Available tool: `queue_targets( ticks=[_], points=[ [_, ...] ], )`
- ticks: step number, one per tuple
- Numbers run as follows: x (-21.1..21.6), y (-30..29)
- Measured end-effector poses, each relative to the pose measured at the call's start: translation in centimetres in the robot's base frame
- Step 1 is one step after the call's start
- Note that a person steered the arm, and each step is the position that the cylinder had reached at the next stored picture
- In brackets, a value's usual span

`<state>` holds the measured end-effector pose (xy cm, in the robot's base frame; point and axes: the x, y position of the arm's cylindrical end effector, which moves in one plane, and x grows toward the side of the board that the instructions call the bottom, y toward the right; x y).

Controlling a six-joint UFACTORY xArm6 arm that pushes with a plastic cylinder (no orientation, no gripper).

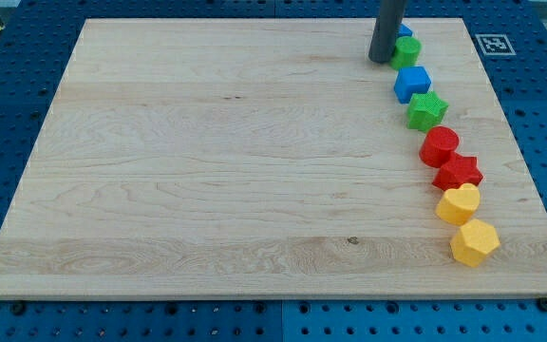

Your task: Slide the blue cube right a bit

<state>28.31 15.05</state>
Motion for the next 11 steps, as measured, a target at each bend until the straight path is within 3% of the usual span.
queue_targets(
  ticks=[1, 5, 11],
  points=[
    [0.1, -1.3],
    [6.9, -3.5],
    [7.0, 0.0]
  ],
)
